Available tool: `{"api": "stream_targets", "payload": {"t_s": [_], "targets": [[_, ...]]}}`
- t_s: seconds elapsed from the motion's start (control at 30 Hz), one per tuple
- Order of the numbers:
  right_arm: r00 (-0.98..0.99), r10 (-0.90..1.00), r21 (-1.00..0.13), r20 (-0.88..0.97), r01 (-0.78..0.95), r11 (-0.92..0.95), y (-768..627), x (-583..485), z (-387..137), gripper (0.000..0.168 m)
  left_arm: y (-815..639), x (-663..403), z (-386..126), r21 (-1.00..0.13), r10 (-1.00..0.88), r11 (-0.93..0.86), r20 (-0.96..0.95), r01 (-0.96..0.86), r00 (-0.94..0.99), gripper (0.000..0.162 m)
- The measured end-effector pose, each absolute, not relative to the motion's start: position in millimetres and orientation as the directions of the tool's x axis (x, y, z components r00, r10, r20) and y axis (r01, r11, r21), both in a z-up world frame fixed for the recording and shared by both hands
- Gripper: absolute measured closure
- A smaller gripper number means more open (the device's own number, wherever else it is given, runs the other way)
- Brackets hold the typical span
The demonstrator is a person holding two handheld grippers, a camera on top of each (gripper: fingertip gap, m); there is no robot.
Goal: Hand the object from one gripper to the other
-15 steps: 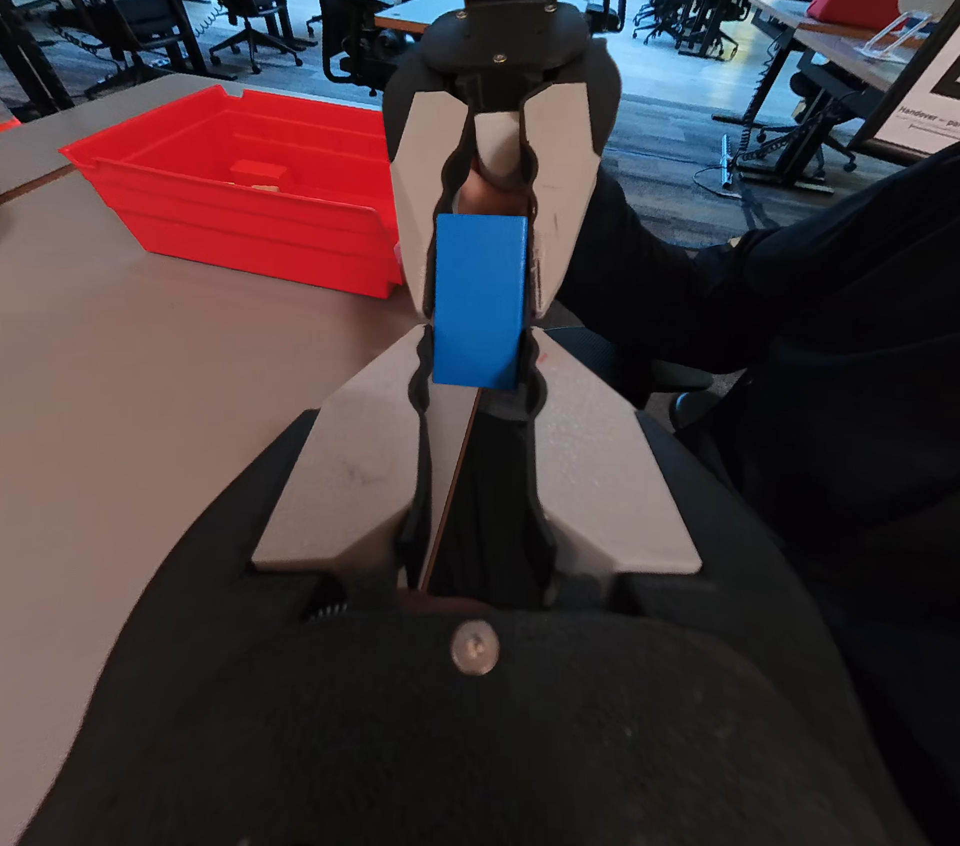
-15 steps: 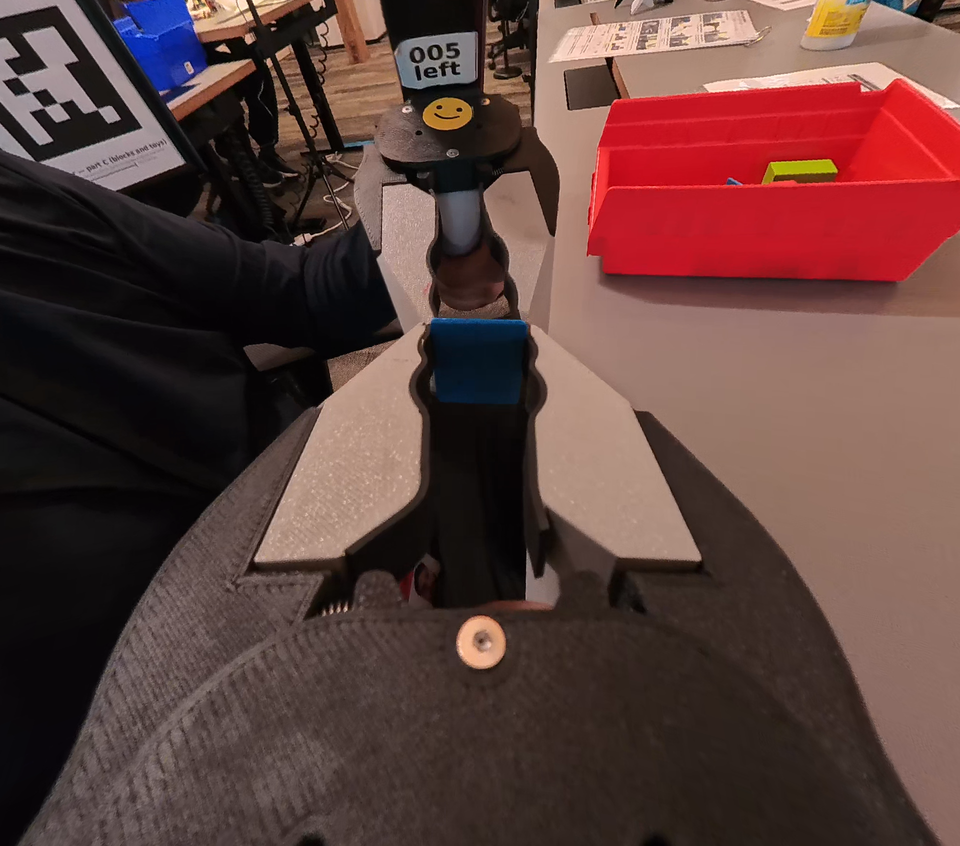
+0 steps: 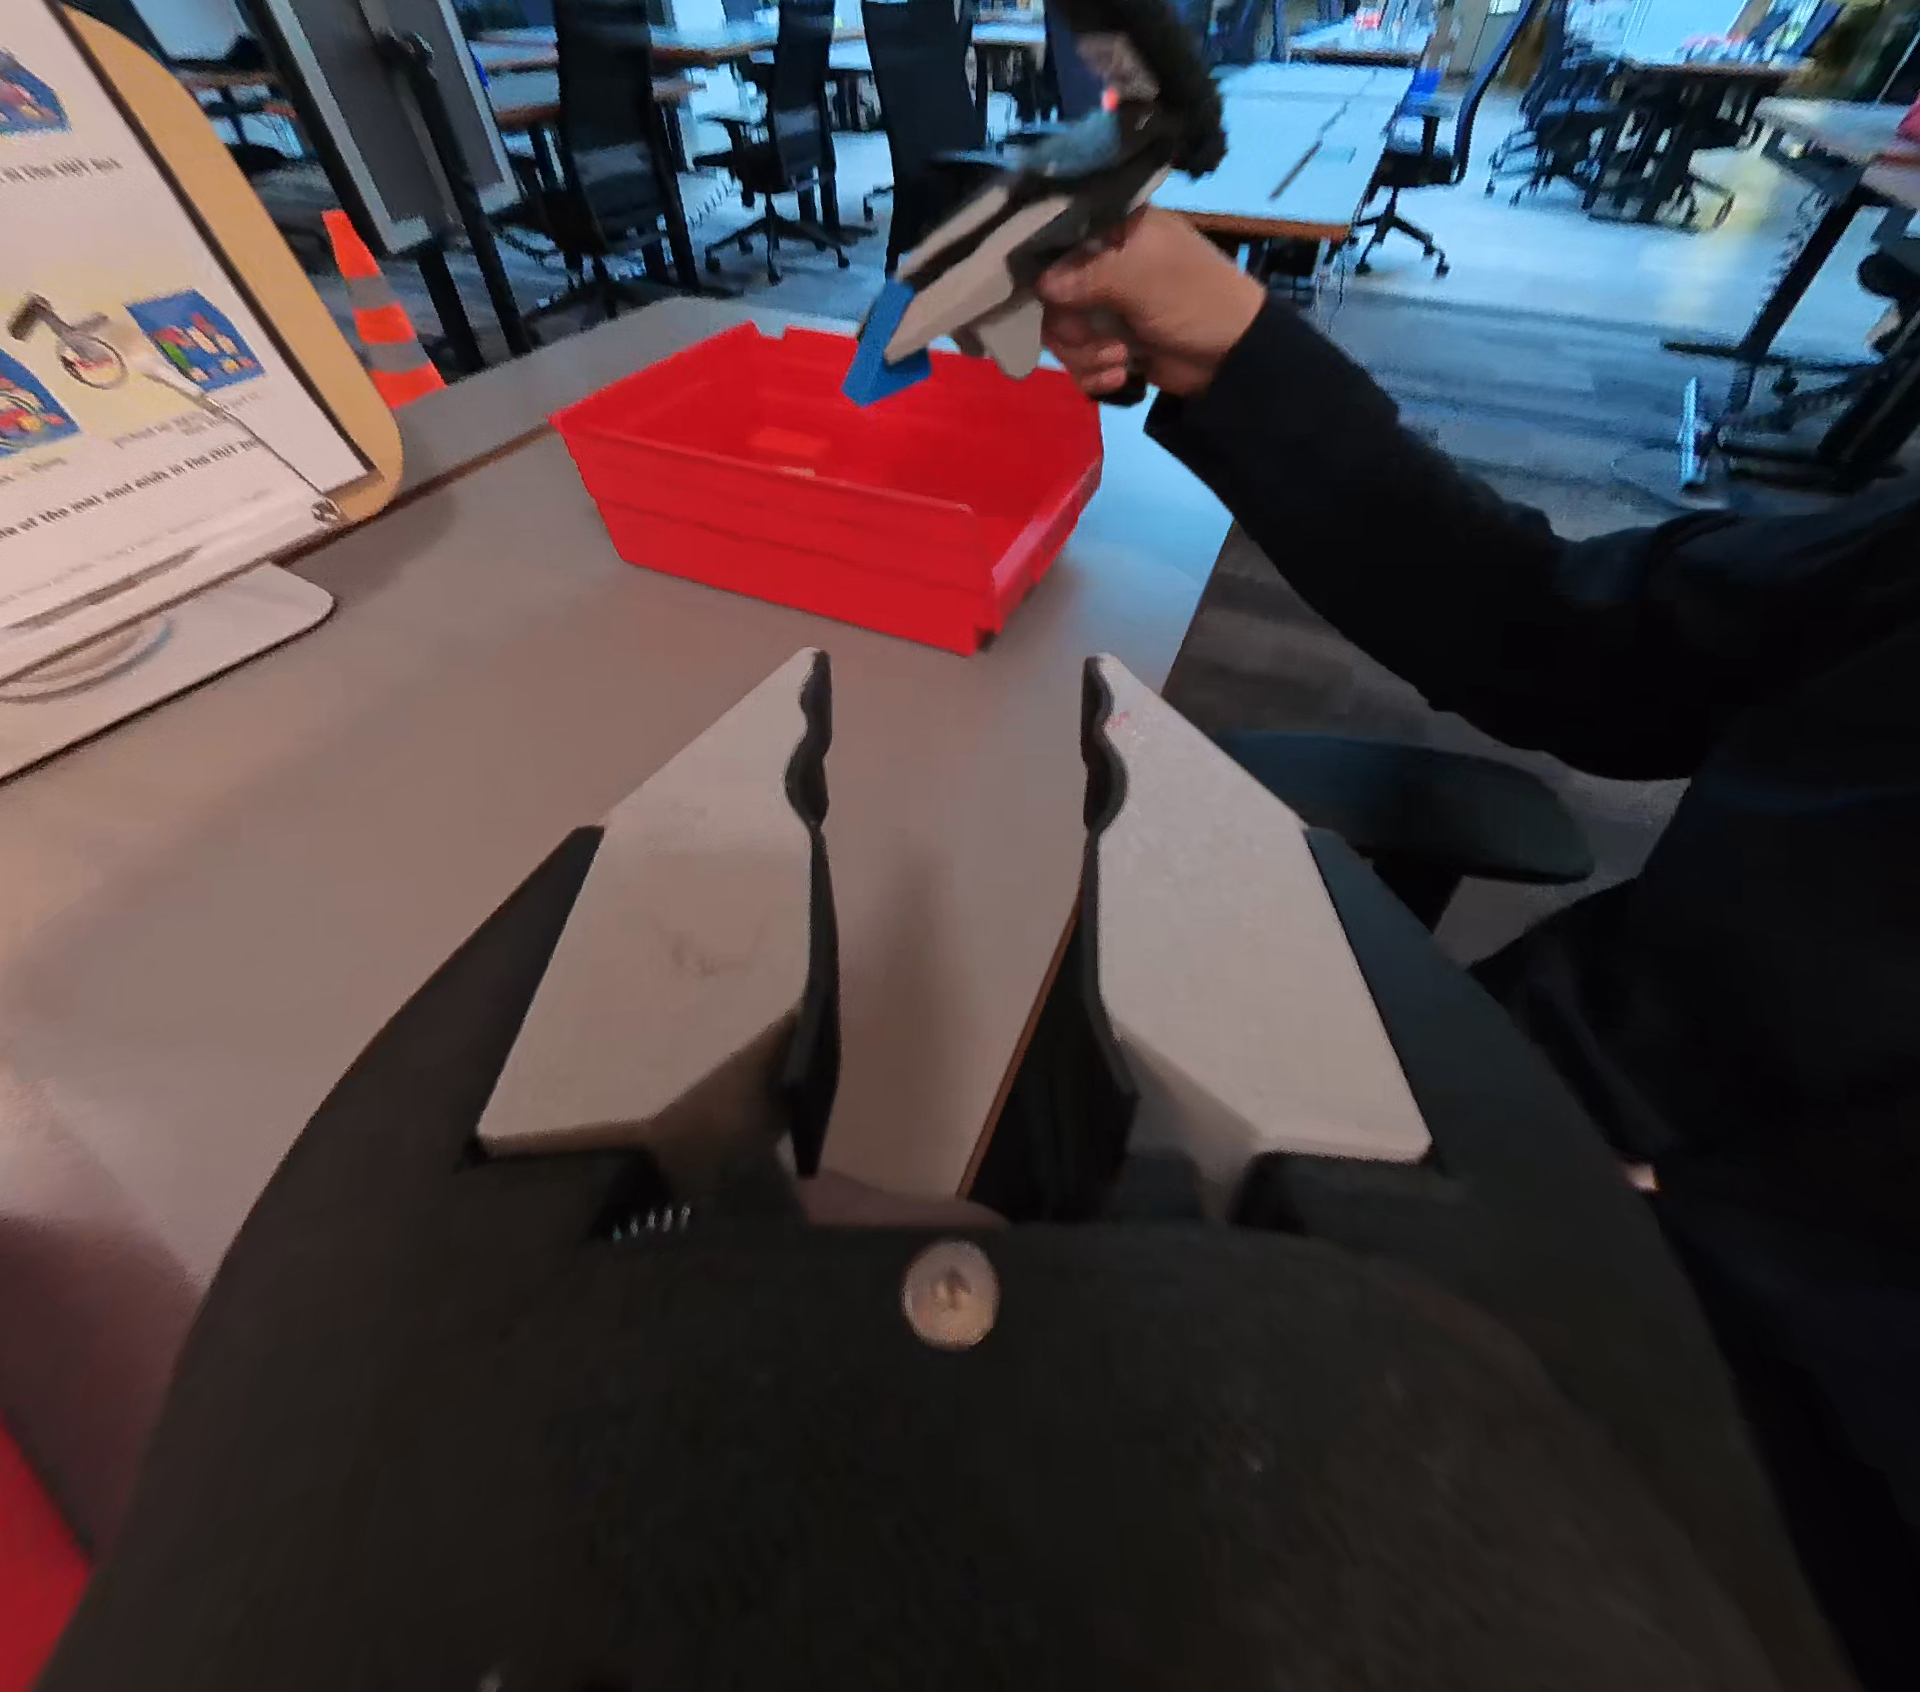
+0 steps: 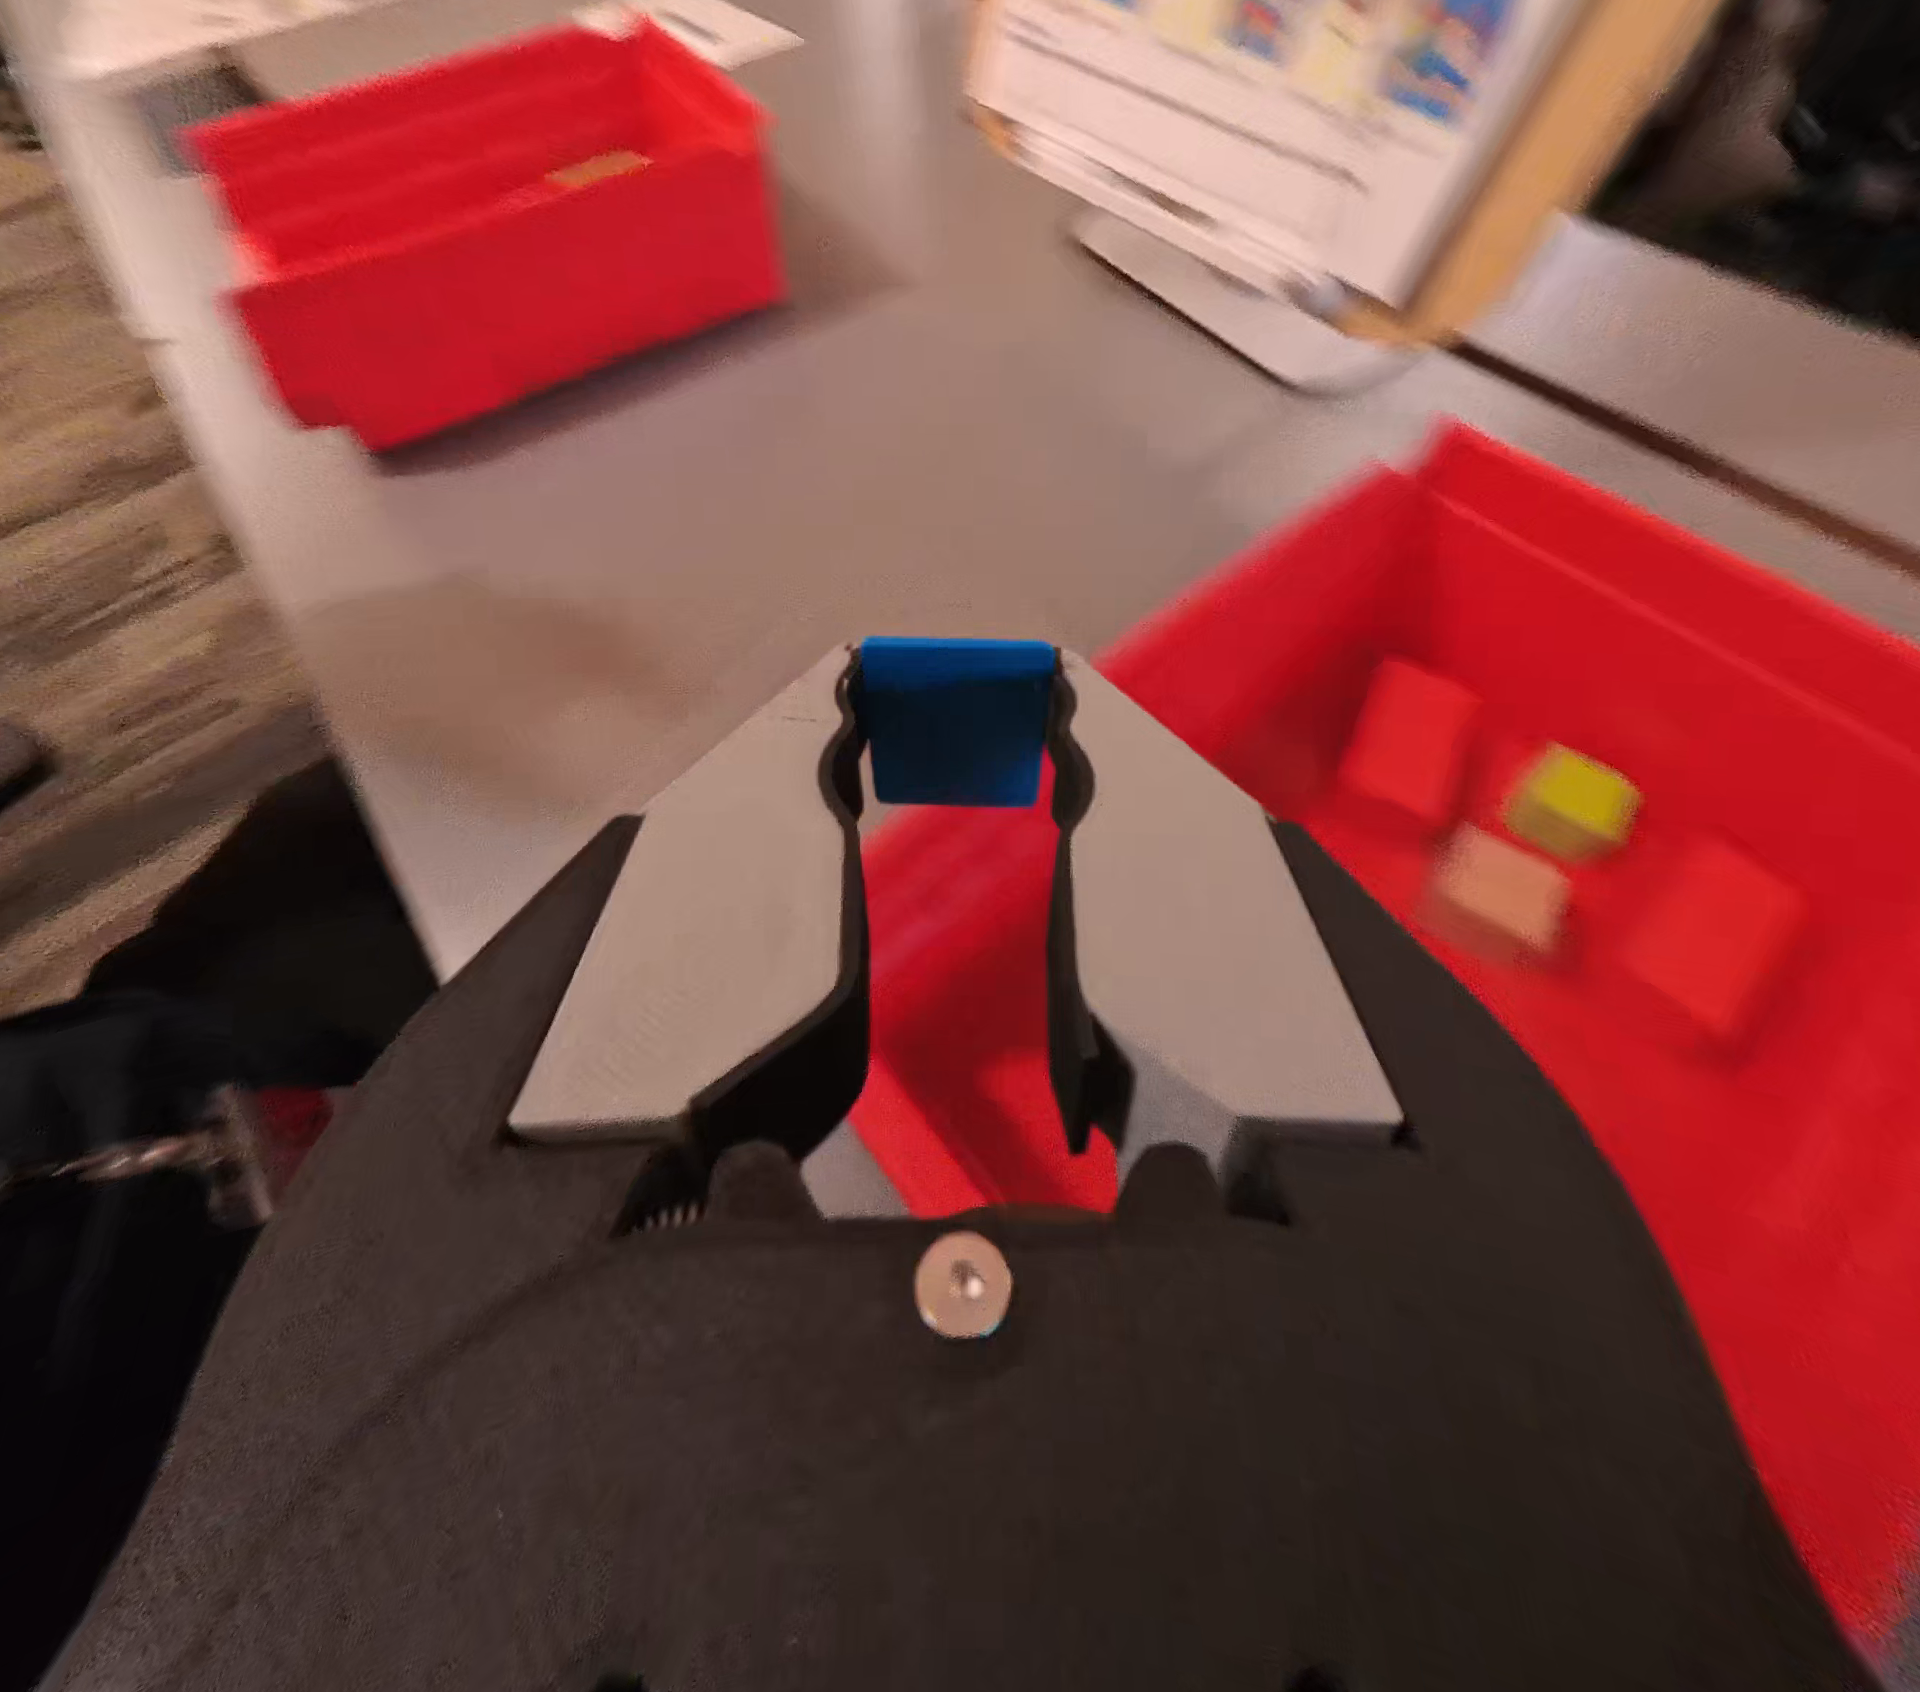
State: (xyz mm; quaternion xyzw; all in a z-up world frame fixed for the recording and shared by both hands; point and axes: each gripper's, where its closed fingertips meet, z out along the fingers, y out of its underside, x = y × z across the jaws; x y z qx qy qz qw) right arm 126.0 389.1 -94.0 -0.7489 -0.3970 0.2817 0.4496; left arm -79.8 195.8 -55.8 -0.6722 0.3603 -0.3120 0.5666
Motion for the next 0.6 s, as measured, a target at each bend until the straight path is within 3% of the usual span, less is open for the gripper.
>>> {"api": "stream_targets", "payload": {"t_s": [0.13, 0.23, 0.6], "targets": [[0.775, 0.629, -0.776, 0.065, 0.435, -0.457, 458.4, 200.0, -147.7, 0.137, 199.0, -94.8, -39.8, -0.995, -0.82, -0.086, 0.044, -0.046, 0.571, 0.123], [0.856, 0.513, -0.715, 0.062, 0.397, -0.575, 483.6, 223.4, -177.8, 0.137, 198.7, -96.7, -35.7, -0.995, -0.823, -0.094, 0.069, -0.016, 0.564, 0.123], [0.907, 0.391, -0.572, 0.154, 0.404, -0.714, 520.1, 237.2, -232.8, 0.136, 201.5, -108.9, -40.5, -0.994, -0.788, -0.08, 0.019, -0.072, 0.615, 0.121]]}}
